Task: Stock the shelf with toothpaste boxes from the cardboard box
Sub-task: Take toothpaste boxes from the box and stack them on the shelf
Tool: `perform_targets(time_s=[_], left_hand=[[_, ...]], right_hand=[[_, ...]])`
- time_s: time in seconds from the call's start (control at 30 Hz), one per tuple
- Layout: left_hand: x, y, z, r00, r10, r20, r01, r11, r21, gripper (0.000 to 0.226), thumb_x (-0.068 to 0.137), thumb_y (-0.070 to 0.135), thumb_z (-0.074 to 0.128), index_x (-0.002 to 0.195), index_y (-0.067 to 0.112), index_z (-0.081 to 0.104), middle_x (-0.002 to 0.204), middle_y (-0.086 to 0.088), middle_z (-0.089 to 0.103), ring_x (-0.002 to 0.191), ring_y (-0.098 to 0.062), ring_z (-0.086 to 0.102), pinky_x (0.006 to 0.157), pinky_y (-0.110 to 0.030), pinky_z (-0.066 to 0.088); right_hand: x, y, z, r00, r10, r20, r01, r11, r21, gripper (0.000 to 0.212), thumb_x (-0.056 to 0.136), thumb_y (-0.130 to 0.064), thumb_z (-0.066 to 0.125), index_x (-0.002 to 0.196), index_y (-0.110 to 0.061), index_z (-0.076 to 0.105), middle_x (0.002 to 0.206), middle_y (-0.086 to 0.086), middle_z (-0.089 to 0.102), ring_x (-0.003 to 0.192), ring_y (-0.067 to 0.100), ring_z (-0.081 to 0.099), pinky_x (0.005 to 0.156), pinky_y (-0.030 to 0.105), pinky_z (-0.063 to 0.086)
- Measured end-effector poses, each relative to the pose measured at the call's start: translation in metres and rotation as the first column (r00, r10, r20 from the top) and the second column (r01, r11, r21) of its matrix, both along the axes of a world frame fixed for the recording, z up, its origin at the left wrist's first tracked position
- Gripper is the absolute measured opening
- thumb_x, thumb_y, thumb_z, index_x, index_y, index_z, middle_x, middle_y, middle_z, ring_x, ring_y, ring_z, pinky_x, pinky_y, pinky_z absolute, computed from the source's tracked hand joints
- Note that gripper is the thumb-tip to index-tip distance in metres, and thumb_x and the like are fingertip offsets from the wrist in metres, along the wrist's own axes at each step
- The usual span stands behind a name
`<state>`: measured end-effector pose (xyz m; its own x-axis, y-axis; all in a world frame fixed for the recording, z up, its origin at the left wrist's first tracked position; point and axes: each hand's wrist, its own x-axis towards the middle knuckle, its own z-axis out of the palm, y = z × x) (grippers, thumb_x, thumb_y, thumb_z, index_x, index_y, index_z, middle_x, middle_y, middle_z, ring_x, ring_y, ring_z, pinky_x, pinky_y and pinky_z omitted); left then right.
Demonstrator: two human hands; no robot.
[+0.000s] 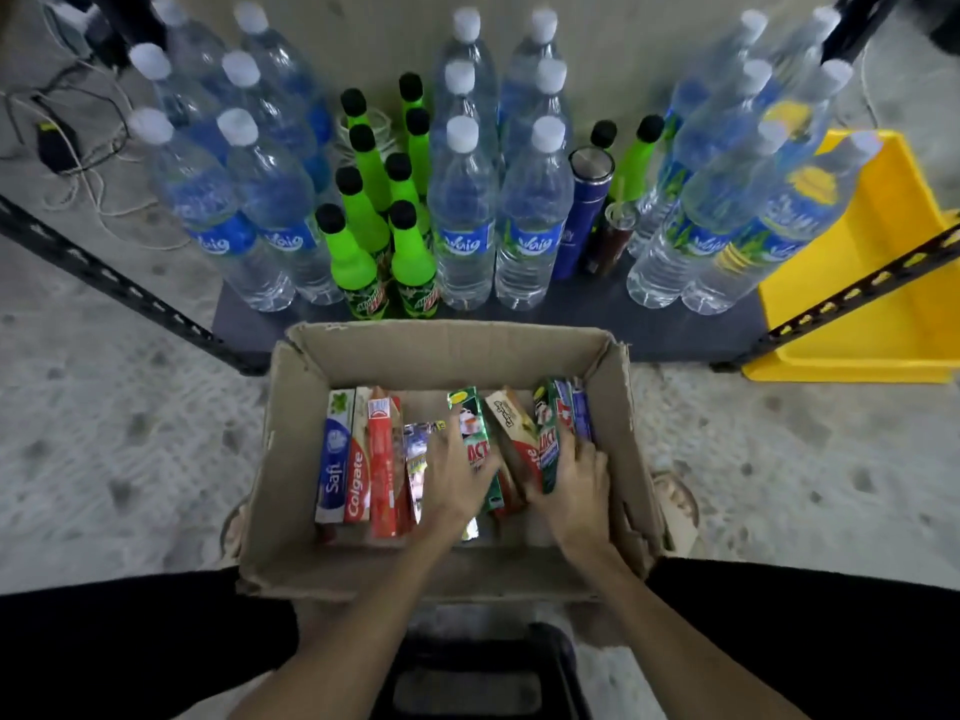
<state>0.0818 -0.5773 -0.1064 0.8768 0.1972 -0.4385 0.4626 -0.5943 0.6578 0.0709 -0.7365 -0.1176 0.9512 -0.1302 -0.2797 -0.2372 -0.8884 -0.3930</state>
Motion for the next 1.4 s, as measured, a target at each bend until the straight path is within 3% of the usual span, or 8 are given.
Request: perform_targets(time_s=[0.17, 0.33, 0.43, 0.63, 0.8, 0.97, 1.2, 1.4], left_hand=[[0.001, -0.022, -0.032, 0.988, 0.114, -0.105, -0.121, 0.990, -0.068, 0.097, 0.088, 0.041, 0.072, 0.158, 0.041, 0.004, 0.147, -0.025, 0.031, 0.137, -0.044, 0.036, 0.109, -0.056, 0.041], [0.010, -0.031, -0.049, 0.990, 0.102, -0.096, -0.095, 0.992, 0.077, 0.102, 0.086, 0.040, 0.076, 0.157, 0.042, 0.002, 0.128, -0.020, 0.040, 0.122, -0.039, 0.045, 0.099, -0.051, 0.049], [0.010, -0.032, -0.054, 0.996, 0.056, -0.064, -0.046, 0.988, 0.146, 0.097, 0.091, 0.028, 0.073, 0.159, 0.038, 0.005, 0.127, -0.019, 0.040, 0.117, -0.036, 0.047, 0.091, -0.043, 0.049], [-0.002, -0.015, -0.046, 0.996, 0.087, 0.036, -0.086, 0.996, -0.026, 0.073, 0.096, 0.022, 0.063, 0.157, 0.034, 0.025, 0.123, -0.012, 0.047, 0.110, -0.024, 0.050, 0.092, -0.036, 0.047], [-0.012, 0.018, -0.027, 0.992, -0.028, 0.124, 0.039, 0.995, -0.088, 0.060, 0.095, 0.031, 0.064, 0.147, 0.041, 0.036, 0.131, 0.004, 0.058, 0.121, -0.012, 0.055, 0.101, -0.044, 0.052], [-0.008, 0.043, 0.038, 0.960, -0.020, 0.280, 0.054, 0.992, -0.112, 0.049, 0.091, 0.039, 0.067, 0.137, 0.041, 0.049, 0.125, 0.014, 0.061, 0.118, -0.004, 0.057, 0.099, -0.039, 0.052], [0.005, 0.080, 0.159, 0.860, -0.069, 0.506, 0.121, 0.990, -0.071, 0.046, 0.086, 0.039, 0.078, 0.130, 0.036, 0.063, 0.120, 0.023, 0.068, 0.114, 0.004, 0.061, 0.099, -0.024, 0.050], [0.024, 0.120, 0.283, 0.772, -0.159, 0.615, 0.219, 0.975, -0.022, 0.055, 0.079, 0.043, 0.082, 0.131, 0.045, 0.063, 0.119, 0.020, 0.070, 0.115, 0.005, 0.062, 0.093, -0.013, 0.047]], right_hand=[[0.000, -0.006, -0.023, 0.998, 0.054, 0.023, -0.047, 0.976, -0.213, 0.115, 0.062, -0.038, 0.094, 0.157, -0.022, 0.031, 0.134, 0.017, 0.052, 0.113, 0.034, 0.051, 0.097, 0.049, 0.049], [0.006, -0.012, -0.031, 0.983, 0.162, 0.088, -0.131, 0.949, -0.285, 0.104, 0.070, -0.036, 0.089, 0.155, -0.022, 0.031, 0.123, 0.016, 0.054, 0.104, 0.032, 0.052, 0.089, 0.045, 0.052], [0.005, -0.015, -0.030, 0.980, 0.164, 0.114, -0.135, 0.963, -0.232, 0.099, 0.071, -0.037, 0.087, 0.153, -0.021, 0.034, 0.119, 0.014, 0.058, 0.106, 0.031, 0.051, 0.089, 0.045, 0.051], [0.000, -0.018, -0.015, 0.961, 0.070, 0.266, -0.063, 0.997, -0.037, 0.077, 0.076, -0.027, 0.080, 0.145, -0.014, 0.050, 0.123, 0.007, 0.065, 0.110, 0.029, 0.051, 0.096, 0.040, 0.043], [0.000, -0.023, 0.005, 0.931, 0.020, 0.365, -0.071, 0.989, 0.127, 0.058, 0.082, -0.024, 0.077, 0.136, -0.012, 0.059, 0.121, 0.006, 0.067, 0.107, 0.025, 0.049, 0.097, 0.041, 0.047], [0.013, -0.037, 0.044, 0.900, 0.062, 0.431, -0.182, 0.953, 0.241, 0.039, 0.088, -0.034, 0.071, 0.125, -0.021, 0.069, 0.117, 0.000, 0.068, 0.109, 0.021, 0.047, 0.096, 0.043, 0.047], [0.028, -0.043, 0.164, 0.782, -0.040, 0.622, -0.266, 0.882, 0.390, 0.034, 0.081, -0.039, 0.067, 0.112, -0.028, 0.076, 0.108, -0.019, 0.069, 0.105, 0.014, 0.051, 0.093, 0.011, 0.037], [0.041, -0.061, 0.277, 0.712, -0.110, 0.694, -0.354, 0.796, 0.490, 0.032, 0.081, -0.035, 0.083, 0.111, -0.028, 0.077, 0.107, -0.016, 0.069, 0.108, 0.014, 0.059, 0.081, 0.028, 0.050]])
